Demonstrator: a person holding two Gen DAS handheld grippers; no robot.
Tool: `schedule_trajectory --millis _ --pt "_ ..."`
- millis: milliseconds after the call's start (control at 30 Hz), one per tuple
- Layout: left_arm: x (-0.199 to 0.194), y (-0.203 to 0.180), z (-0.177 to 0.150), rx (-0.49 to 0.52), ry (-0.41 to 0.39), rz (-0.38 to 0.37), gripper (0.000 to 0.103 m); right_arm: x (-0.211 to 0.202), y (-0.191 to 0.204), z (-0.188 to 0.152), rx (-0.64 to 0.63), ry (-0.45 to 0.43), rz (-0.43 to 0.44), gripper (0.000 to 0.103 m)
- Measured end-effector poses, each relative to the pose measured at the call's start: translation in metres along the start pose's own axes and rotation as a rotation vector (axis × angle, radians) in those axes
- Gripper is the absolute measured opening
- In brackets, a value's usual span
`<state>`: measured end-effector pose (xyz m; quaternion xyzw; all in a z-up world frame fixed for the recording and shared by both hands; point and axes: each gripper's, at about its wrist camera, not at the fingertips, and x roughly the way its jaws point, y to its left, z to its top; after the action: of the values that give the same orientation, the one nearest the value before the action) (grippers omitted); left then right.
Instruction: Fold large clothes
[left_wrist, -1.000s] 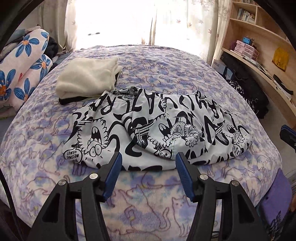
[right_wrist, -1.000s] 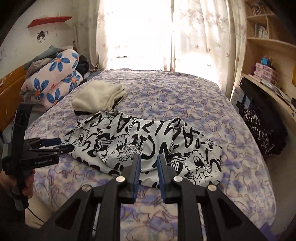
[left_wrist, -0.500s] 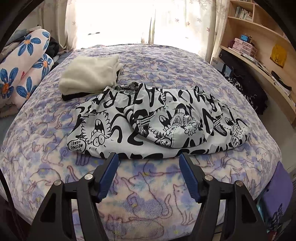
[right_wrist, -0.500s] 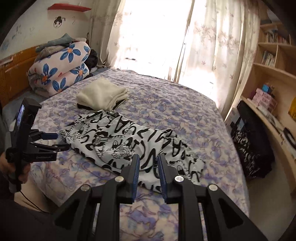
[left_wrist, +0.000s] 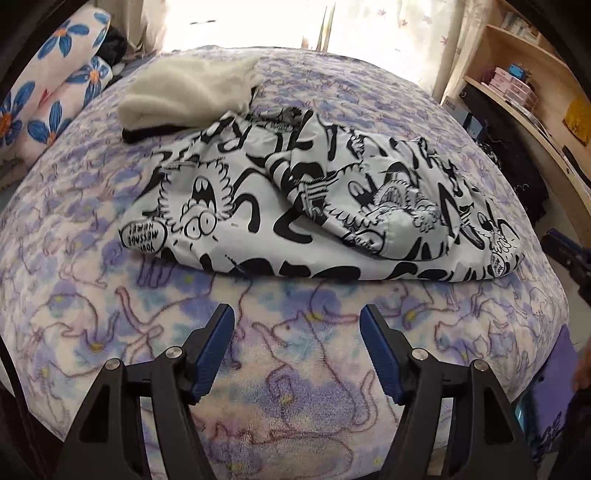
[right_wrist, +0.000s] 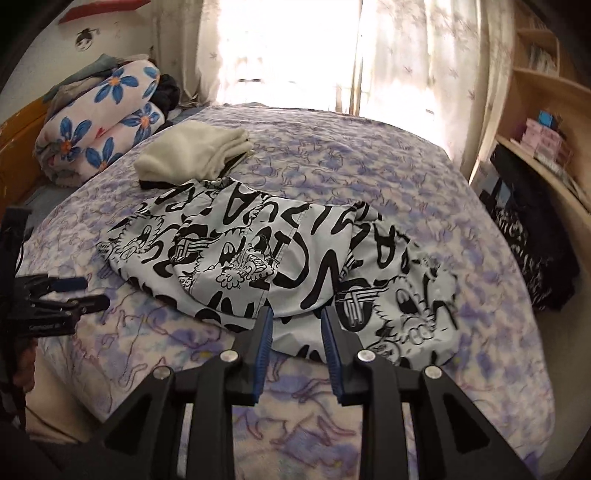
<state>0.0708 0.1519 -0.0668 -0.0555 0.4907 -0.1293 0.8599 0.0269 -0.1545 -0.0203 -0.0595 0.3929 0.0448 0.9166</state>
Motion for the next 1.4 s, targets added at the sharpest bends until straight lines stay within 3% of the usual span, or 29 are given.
schedule_trajectory --millis 233,467,700,967,1033,1133,1400 --pt "0.046 0.036 0.006 -0.165 0.042 -0.069 0.069 0.03 0.024 -0.003 0.046 -0.089 0.014 0.027" --pt "0.085 0.069 0.018 -0.342 0.011 -0.142 0.069 0.061 0.023 0.017 0.11 -0.106 0.056 0.027" --pt "0.115 0.084 0.042 -0.406 -0.014 -0.17 0.069 0.097 0.032 0.037 0.088 -0.097 0.046 0.027" --pt "0.138 0.091 0.074 -0.435 -0.069 -0.153 0.067 0.144 0.048 0.046 0.063 -0.075 0.052 0.027" --pt "0.139 0.092 0.079 -0.446 -0.089 -0.128 0.049 0.158 0.051 0.041 0.067 -0.036 0.06 0.024" --pt "0.136 0.094 0.082 -0.452 -0.126 -0.118 0.035 0.184 0.053 0.026 0.065 0.051 0.043 0.022" --pt "0.099 0.058 0.1 -0.303 -0.243 0.011 0.017 0.189 0.049 0.016 0.082 0.054 0.057 0.022"
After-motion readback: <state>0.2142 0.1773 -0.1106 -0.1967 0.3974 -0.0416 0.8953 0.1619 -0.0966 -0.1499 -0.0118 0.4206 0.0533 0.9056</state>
